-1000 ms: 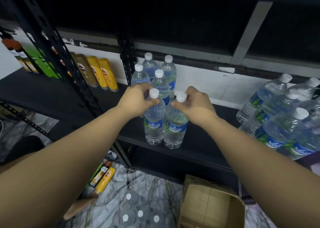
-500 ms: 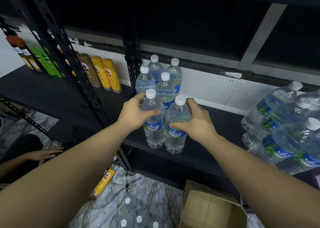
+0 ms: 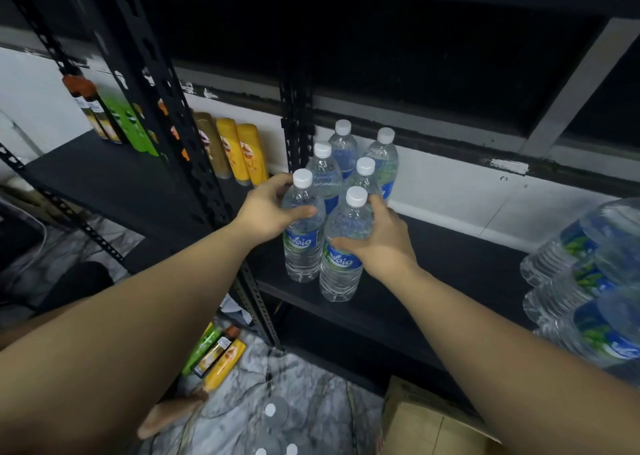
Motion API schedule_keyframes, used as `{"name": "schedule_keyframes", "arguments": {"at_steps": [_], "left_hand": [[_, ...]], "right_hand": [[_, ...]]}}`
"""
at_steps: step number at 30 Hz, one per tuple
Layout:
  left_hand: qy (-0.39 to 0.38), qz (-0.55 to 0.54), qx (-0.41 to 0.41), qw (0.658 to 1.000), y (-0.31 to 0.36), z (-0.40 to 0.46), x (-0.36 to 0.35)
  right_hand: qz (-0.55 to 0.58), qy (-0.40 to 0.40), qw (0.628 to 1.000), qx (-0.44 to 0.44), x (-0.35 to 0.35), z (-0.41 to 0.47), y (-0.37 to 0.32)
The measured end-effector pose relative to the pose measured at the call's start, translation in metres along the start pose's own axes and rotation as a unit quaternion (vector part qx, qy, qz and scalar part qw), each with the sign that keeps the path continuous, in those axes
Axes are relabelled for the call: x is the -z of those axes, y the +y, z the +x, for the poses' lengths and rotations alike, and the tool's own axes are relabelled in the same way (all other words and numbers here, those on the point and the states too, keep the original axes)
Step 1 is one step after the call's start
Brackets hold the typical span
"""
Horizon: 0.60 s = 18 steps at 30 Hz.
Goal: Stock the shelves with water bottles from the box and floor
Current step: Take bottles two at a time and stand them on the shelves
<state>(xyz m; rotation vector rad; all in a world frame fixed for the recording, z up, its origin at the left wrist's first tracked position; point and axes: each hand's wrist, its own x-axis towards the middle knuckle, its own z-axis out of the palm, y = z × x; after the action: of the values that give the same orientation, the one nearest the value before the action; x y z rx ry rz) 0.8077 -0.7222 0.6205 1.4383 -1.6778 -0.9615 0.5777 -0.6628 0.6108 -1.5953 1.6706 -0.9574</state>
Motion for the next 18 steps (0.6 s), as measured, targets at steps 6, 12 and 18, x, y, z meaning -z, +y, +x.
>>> {"name": "schedule_keyframes", "arguments": {"at_steps": [6,12,18], "left_hand": [[-0.021,0.005,-0.004,1.000,-0.003,0.008,-0.005],[-0.037,-0.003,0.009,0.999,-0.005,0.007,-0.006],[-0.059,0.031,0.017,0.998,-0.013,0.008,-0.006]], "right_hand": [[-0.042,-0.008,0.999,0.008,0.000,0.007,0.002],[-0.052,-0.050,0.997,0.016,0.011,0.006,0.007],[-0.067,-0.063,0.996,0.015,0.016,0.004,0.004]]}}
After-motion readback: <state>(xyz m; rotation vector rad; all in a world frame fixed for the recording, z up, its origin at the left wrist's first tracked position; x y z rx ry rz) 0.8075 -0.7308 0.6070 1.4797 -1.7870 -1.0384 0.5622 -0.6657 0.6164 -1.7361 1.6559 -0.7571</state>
